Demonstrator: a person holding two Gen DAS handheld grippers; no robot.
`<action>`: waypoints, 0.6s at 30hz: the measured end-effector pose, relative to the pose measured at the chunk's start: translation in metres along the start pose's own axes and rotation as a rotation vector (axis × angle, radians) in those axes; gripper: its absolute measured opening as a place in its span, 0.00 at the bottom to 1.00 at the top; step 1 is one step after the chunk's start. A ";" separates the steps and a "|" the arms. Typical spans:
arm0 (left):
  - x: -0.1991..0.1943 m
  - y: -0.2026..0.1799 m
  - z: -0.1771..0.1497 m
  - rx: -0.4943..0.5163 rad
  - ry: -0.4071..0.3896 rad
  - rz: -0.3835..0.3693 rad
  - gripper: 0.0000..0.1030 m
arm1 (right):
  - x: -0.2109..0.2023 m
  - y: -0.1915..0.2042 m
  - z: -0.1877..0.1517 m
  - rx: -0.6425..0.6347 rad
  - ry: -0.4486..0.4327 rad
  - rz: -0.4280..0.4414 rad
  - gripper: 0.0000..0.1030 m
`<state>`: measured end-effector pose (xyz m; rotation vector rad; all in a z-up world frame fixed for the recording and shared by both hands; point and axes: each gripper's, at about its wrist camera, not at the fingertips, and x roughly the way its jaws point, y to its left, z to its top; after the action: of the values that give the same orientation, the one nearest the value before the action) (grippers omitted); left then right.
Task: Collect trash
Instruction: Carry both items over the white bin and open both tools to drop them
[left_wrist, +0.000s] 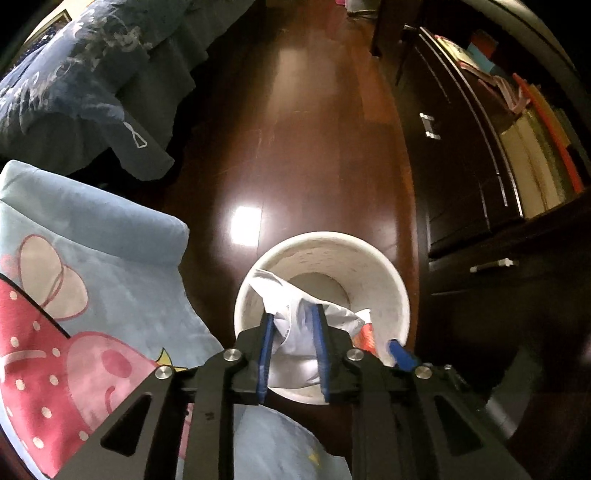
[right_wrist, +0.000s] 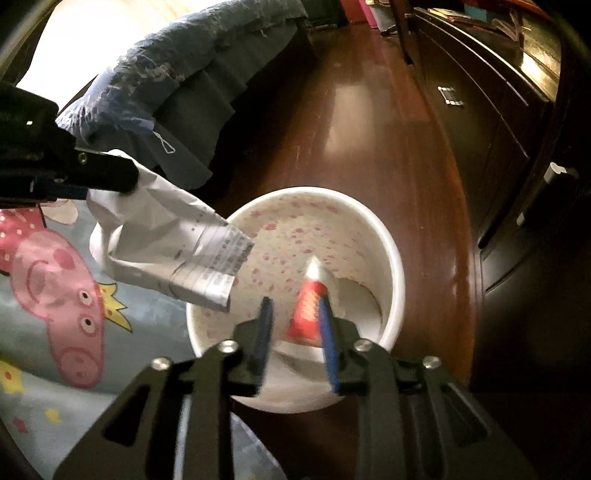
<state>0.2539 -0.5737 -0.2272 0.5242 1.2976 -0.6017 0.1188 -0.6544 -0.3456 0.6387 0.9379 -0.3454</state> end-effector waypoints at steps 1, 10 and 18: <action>0.002 0.000 0.002 -0.007 0.000 0.005 0.27 | 0.000 0.000 -0.001 -0.006 -0.008 -0.001 0.56; -0.017 0.012 0.007 -0.054 -0.121 0.024 0.95 | -0.003 0.004 -0.006 -0.042 -0.038 0.009 0.96; -0.037 0.017 0.006 -0.063 -0.168 0.048 0.95 | -0.021 0.016 0.000 -0.067 -0.072 -0.018 0.97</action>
<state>0.2638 -0.5610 -0.1891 0.4416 1.1381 -0.5515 0.1153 -0.6422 -0.3230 0.5537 0.8828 -0.3492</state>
